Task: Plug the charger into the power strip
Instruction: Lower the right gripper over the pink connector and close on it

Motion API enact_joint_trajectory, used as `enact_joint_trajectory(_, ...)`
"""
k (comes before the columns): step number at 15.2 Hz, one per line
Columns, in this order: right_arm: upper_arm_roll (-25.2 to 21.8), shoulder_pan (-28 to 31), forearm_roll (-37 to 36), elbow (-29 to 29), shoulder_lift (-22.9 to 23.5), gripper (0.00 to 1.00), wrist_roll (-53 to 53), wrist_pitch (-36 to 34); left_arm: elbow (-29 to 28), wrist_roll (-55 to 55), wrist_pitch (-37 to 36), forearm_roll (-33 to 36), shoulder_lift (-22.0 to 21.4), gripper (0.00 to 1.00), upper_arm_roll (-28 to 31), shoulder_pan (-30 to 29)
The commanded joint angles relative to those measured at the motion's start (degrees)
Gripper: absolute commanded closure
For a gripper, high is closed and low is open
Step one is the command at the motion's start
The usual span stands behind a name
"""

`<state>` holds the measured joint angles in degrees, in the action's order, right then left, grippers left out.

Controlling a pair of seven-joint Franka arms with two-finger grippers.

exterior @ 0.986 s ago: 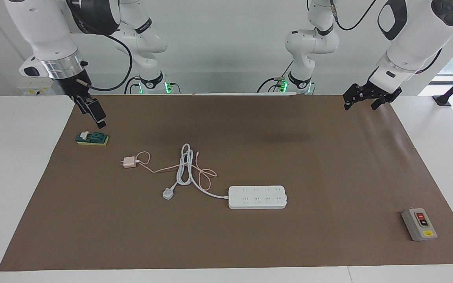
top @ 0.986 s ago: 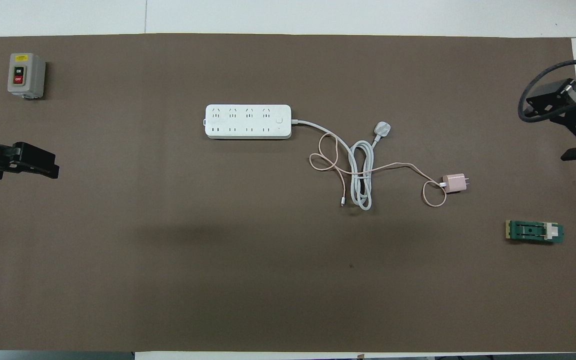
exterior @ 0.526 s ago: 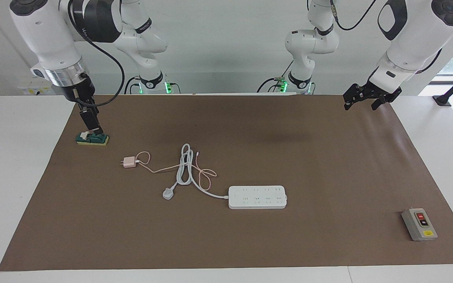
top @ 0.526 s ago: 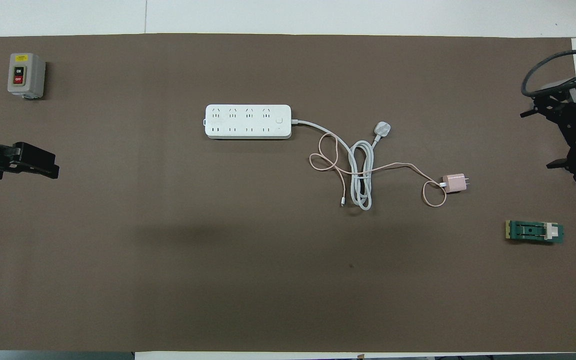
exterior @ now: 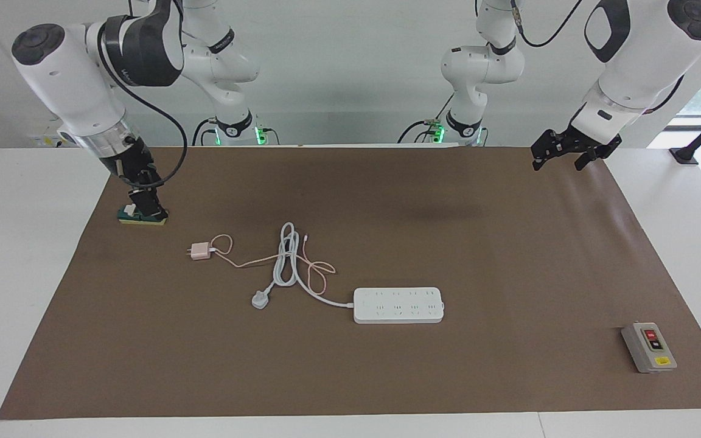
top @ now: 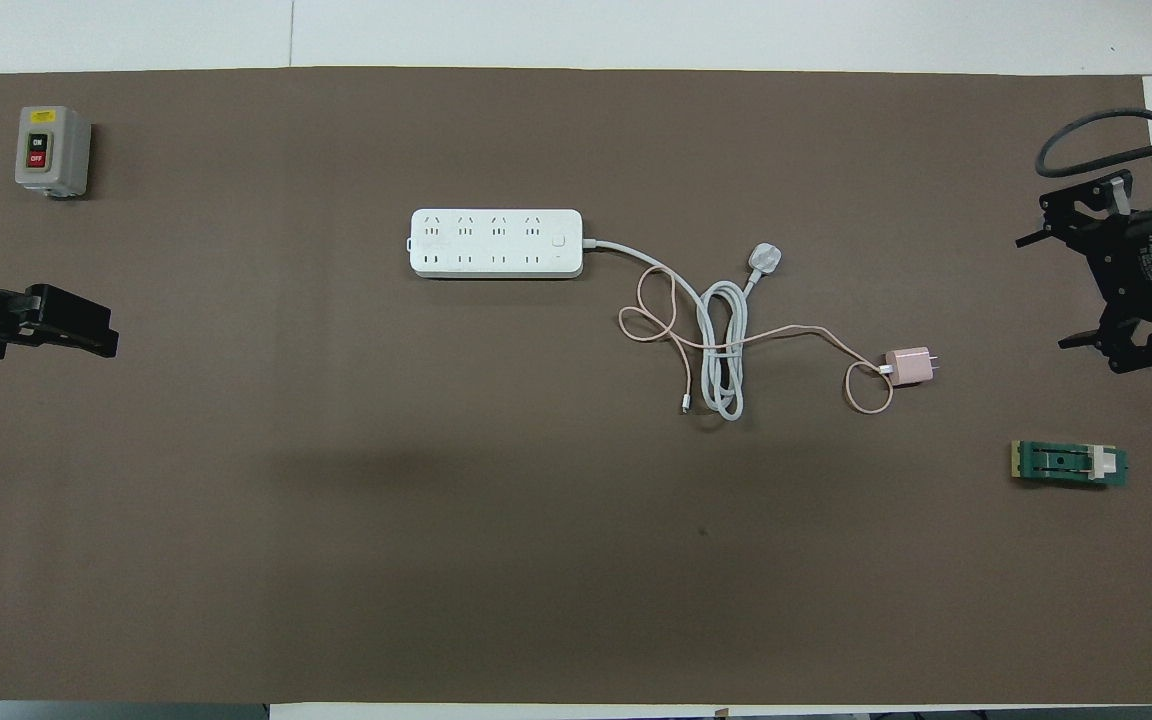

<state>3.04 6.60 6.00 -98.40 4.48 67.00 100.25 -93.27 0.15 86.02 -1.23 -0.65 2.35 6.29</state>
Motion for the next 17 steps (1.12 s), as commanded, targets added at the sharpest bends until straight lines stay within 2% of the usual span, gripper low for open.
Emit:
enact_joint_trajectory(1, 0.1, 1.7, 4.5, 4.5, 5.2, 0.0, 0.9, -2.9, -0.8, 0.1, 0.2, -0.1, -1.0, 0.0, 0.1, -0.1)
enact_joint_trajectory(4, 0.1, 2.8, 5.3, 6.0, 8.4, 0.0, 2.3, -1.8, -0.8, 0.2, 0.2, -0.1, -1.0, 0.0, 0.1, -0.1)
enact_joint_trajectory(7, 0.1, 3.6, 5.5, 4.9, 9.6, 0.0, 4.6, 1.0, -0.8, 0.2, 0.2, -0.1, -1.0, 0.0, 0.1, -0.1)
enact_joint_trajectory(15, 0.1, 4.1, 5.7, -4.2, 7.6, 0.0, 7.3, 8.7, -0.8, 0.2, 0.2, -0.1, -1.0, 0.0, 0.1, -0.1)
enact_joint_trajectory(17, 0.2, 4.0, 7.8, -7.4, 6.3, 0.0, 7.3, 10.8, -0.8, 0.1, 0.2, -0.1, -1.0, 0.0, 0.1, -0.1)
